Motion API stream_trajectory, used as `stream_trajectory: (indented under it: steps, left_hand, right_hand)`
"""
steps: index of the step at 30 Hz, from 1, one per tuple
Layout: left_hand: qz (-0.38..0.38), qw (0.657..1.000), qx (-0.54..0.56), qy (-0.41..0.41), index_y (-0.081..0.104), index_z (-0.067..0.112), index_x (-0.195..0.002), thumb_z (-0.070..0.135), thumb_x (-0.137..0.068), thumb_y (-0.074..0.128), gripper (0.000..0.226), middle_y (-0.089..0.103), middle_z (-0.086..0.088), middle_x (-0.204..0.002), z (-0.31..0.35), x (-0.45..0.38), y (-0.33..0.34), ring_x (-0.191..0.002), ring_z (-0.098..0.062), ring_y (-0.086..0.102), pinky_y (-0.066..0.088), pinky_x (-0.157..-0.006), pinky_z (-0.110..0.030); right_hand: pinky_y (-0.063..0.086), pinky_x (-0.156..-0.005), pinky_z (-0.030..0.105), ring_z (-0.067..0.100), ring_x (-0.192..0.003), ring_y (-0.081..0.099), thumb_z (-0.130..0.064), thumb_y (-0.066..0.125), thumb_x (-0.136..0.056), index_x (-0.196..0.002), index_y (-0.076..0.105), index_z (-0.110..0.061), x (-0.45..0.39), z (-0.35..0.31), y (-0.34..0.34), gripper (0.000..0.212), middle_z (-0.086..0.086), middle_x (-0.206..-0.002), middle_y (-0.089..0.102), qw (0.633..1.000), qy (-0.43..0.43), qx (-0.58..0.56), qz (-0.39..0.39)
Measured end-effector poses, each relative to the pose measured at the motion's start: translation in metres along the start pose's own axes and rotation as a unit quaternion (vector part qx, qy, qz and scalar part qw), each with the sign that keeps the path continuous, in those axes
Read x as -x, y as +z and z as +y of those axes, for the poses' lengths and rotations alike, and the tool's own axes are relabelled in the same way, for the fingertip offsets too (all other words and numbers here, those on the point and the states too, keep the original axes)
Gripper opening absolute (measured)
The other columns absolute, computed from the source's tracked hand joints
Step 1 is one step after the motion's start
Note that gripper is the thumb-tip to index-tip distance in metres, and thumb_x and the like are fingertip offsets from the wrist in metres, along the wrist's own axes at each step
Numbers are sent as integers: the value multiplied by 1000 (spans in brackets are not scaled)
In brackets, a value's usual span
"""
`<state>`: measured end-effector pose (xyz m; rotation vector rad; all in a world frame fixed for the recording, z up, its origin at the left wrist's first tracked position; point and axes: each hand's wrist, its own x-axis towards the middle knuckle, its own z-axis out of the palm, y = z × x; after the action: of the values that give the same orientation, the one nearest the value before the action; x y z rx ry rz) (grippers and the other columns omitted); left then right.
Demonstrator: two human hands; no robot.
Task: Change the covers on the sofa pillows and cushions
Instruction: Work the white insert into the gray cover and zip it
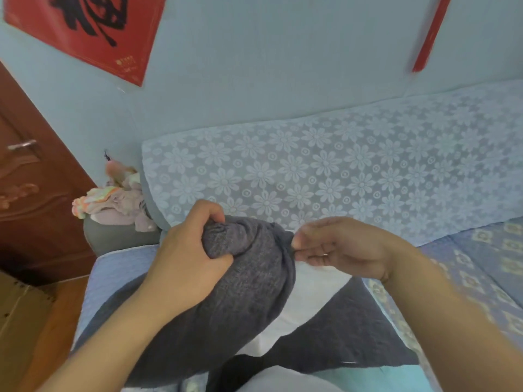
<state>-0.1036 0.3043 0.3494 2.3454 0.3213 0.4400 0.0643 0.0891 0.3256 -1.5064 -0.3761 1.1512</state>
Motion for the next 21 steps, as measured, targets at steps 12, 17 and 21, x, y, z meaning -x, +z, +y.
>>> stream_trajectory:
  steps: [12,17,21]
  left_hand:
    - [-12,998,-59,10,46,48,-94,12,-77,76,49,58,22,-98,-20,12,-2,-86,-2,59,42,-61,-17]
    - [-22,999,-36,29,48,47,-91,6,-75,77,52,60,16,-90,-15,18,-8,-80,-10,60,45,-62,-24]
    - [12,998,-23,56,50,42,-86,-1,-72,76,51,60,10,-87,-5,19,-10,-76,-13,58,42,-60,-18]
  right_hand:
    - [29,-63,23,8,-56,17,-30,69,-86,-72,61,-17,-33,52,30,21,-5,-62,39,955,175,-237,-32]
    - [25,-56,17,7,-56,21,-29,64,-91,-98,71,-15,-30,49,12,17,-4,-74,48,929,145,-340,15]
    - [18,-43,14,4,-51,17,-24,70,-84,-91,68,-18,-27,53,-10,10,-8,-68,42,908,141,-387,76]
